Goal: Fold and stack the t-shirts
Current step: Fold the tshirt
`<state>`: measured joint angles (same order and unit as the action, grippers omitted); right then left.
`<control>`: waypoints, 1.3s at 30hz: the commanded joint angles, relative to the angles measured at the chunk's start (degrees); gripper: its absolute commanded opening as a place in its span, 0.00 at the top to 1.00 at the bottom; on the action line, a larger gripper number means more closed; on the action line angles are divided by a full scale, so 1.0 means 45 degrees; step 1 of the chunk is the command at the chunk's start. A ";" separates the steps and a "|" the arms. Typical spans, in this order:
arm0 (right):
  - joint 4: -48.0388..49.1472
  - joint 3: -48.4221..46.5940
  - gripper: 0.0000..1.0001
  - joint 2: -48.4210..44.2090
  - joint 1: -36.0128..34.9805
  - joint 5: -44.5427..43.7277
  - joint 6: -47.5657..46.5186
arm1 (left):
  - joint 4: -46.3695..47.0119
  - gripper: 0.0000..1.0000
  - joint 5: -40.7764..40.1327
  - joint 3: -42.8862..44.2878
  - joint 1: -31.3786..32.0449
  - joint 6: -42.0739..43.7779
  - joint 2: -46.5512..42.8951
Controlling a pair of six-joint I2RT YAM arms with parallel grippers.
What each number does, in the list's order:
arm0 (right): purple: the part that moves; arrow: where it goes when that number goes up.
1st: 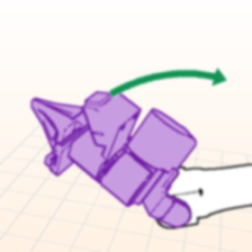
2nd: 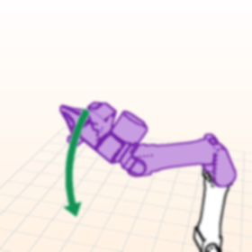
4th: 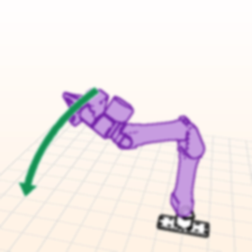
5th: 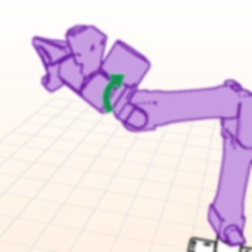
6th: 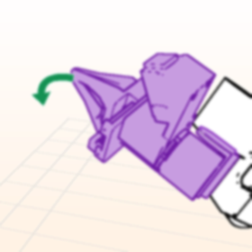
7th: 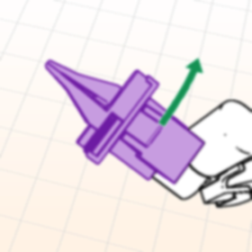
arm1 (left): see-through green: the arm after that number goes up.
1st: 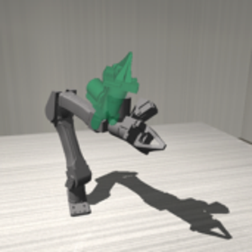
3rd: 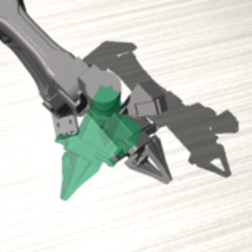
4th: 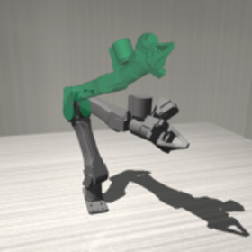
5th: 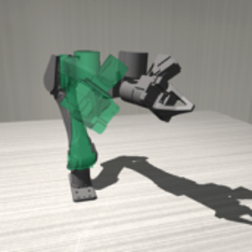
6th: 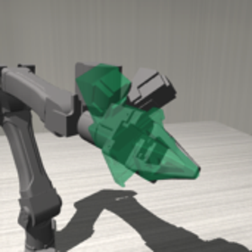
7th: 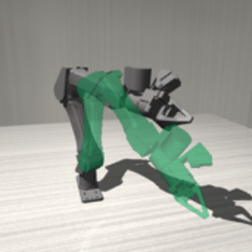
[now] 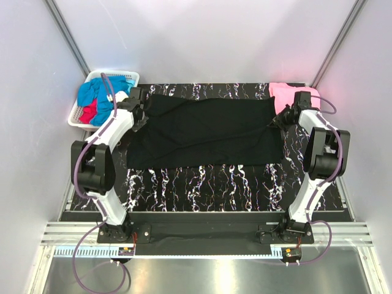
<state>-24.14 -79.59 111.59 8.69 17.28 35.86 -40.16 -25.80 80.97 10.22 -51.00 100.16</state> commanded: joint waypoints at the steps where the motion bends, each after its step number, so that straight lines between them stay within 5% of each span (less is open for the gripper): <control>1: 0.0423 -0.0983 1.00 0.0376 -0.0153 -0.0480 0.0216 | 0.0956 1.00 0.0030 0.0951 -0.0355 0.0044 0.0435; 4: 0.0404 -0.1218 1.00 0.0592 -0.0192 -0.0266 0.0216 | 0.1034 1.00 0.0206 0.1303 -0.0493 0.0298 0.0652; 7: 0.0365 -0.1219 0.90 0.0554 -0.0309 -0.0324 0.0138 | 0.1502 0.62 0.0090 0.0974 -0.0552 0.0533 0.0478; 8: 0.0384 -0.1200 0.84 0.0515 -0.0368 -0.0343 0.0118 | 0.1658 0.34 -0.0046 0.0875 -0.0552 0.0611 0.0303; 12: 0.0404 -0.1044 0.78 0.0145 -0.0427 -0.0518 0.0001 | 0.2030 0.07 -0.0145 0.0543 -0.0688 0.0884 -0.0167; 25: -0.0942 0.2098 0.77 -0.3058 -0.1246 -0.2472 -0.0117 | 0.1874 0.06 0.3209 -0.3342 -0.0611 0.1119 -0.3601; 33: -0.1471 0.4170 0.78 -0.2865 -0.1755 -0.1924 -0.0331 | 0.1854 0.07 0.4874 -0.6037 0.0188 0.0769 -0.4971; 39: -0.2114 0.3608 0.78 -0.2397 -0.1755 -0.2491 -0.0819 | 0.2362 0.07 0.5656 -0.6061 0.0386 0.1021 -0.4526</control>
<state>-32.14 -60.38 100.49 0.80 8.36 34.15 -33.01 -3.77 52.84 12.05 -46.96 79.75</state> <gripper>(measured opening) 0.220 0.929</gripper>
